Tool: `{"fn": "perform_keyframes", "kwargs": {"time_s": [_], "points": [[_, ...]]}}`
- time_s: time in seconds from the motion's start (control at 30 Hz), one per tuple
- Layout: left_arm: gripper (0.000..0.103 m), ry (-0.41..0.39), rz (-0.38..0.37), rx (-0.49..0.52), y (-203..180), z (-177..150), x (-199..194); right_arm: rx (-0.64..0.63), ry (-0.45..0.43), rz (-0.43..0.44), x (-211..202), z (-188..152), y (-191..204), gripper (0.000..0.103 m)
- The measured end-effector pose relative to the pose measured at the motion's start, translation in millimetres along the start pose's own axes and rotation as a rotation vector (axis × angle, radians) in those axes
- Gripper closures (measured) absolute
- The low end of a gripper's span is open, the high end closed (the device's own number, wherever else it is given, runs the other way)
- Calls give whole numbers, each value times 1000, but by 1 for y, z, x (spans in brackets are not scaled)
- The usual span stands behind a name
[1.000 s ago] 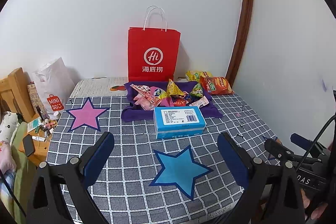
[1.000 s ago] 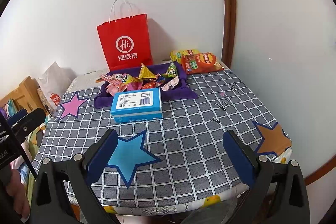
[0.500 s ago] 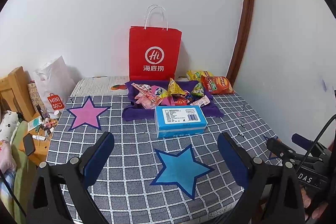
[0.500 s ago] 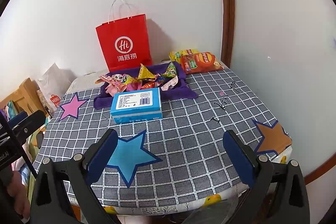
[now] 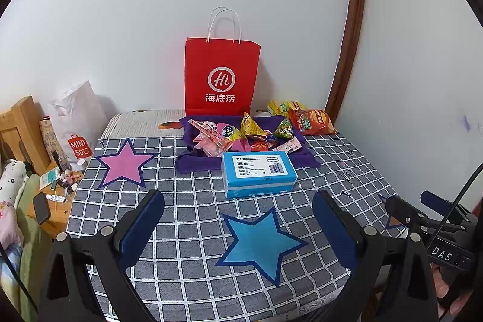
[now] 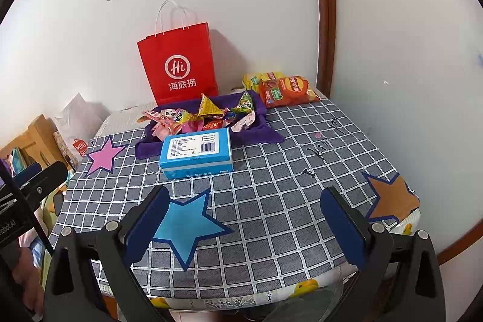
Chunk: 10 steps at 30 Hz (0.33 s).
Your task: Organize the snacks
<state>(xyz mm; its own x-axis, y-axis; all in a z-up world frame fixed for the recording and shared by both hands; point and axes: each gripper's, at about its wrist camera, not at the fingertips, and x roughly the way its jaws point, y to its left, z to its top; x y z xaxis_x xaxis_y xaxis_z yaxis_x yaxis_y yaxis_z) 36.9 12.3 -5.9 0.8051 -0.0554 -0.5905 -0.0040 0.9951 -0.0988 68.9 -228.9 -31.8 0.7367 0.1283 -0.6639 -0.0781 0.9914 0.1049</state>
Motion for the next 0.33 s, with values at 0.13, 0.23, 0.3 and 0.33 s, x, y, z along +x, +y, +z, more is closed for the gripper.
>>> {"fn": "perform_keyframes", "kwargs": {"time_s": [0.13,0.23,0.3,0.33], "points": [[4,0,3,-2,-1,0,0,3,1,1,0,0,0,4],[4,0,1,-1,-1,0,0,3,1,1,0,0,1,4],[4,-2,4,3,-2,0,0,3,1,2,-1,0,1,4],[4,-4,2,9,-3,-1,0,3,0,2,-1,0,1,4]]}}
